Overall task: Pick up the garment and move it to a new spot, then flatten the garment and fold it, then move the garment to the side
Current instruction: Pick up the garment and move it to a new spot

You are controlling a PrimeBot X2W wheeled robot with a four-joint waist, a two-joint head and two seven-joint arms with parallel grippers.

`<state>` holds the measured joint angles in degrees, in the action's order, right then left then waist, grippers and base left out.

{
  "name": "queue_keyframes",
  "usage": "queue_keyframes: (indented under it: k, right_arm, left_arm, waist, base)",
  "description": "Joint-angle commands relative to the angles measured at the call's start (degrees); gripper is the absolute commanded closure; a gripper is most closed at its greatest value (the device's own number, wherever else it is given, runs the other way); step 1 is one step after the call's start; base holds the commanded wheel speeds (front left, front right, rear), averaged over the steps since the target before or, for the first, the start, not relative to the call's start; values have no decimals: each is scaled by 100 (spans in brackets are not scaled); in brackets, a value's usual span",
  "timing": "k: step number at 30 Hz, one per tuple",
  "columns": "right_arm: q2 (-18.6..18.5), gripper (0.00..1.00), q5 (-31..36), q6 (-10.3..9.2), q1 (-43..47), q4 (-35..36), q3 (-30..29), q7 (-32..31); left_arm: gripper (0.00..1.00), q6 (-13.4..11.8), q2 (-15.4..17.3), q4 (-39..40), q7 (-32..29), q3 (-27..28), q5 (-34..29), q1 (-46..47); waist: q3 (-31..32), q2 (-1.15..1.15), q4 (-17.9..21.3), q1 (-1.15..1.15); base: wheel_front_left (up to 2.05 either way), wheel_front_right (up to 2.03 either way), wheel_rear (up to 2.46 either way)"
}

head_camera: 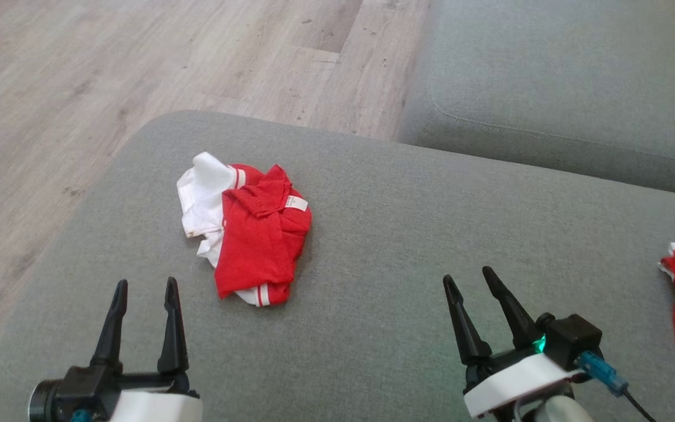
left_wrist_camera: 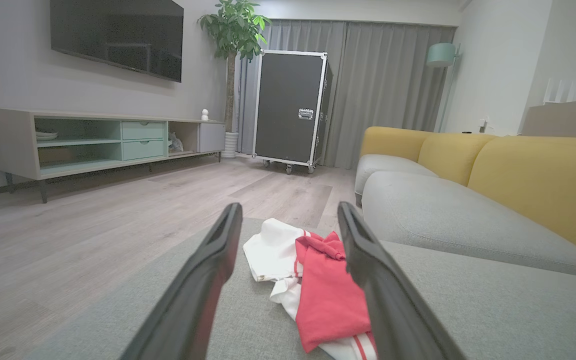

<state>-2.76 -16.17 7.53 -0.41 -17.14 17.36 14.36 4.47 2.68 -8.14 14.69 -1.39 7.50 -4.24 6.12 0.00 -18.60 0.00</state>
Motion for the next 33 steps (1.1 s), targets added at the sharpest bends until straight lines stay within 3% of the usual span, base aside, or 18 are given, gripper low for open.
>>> queue_keyframes:
  k: [1, 8, 12, 17, 21, 24, 33]
  right_arm:
    - [-12, 0, -39, -4, -154, 198, 106, 63]
    - [-12, 0, 21, -4, -276, 198, 79, 63]
    - [-12, 0, 154, -4, -397, 218, -62, 63]
    - [-12, 0, 339, -4, -589, 265, -299, 63]
    - [-12, 0, 458, -4, -763, 326, -452, 63]
    - [-12, 0, 512, -4, -868, 374, -555, 63]
    - [-12, 0, 503, -4, -1046, 446, -723, 63]
  left_arm:
    - [0, 3, 20, 221, 31, 213, -20, 162]
    - [0, 71, 50, 210, 31, 320, -101, 304]
    - [0, 206, 298, -187, 31, 68, -201, 741]
    - [0, 295, 881, -997, -428, -804, -177, 1797]
    - [0, 299, 1517, -1496, -1002, -1812, 324, 2753]
    - [0, 300, 1902, -1882, -1333, -2235, 647, 3366]
    - [0, 301, 2387, -2946, -1783, -3014, 1257, 4289]
  waist:
    - [0, 0, -13, 0]
    - [-246, 0, 113, 0]
    - [-557, 0, 281, 0]
    - [-1018, 0, 528, 0]
    - [-1399, 0, 749, 0]
    - [-1631, 0, 888, 0]
    - [-2002, 0, 1204, 0]
  base:
    - [0, 0, 0]
    - [0, 0, 0]
    - [0, 0, 0]
    - [0, 0, 0]
    - [0, 0, 0]
    - [0, 0, 0]
    - [0, 0, 0]
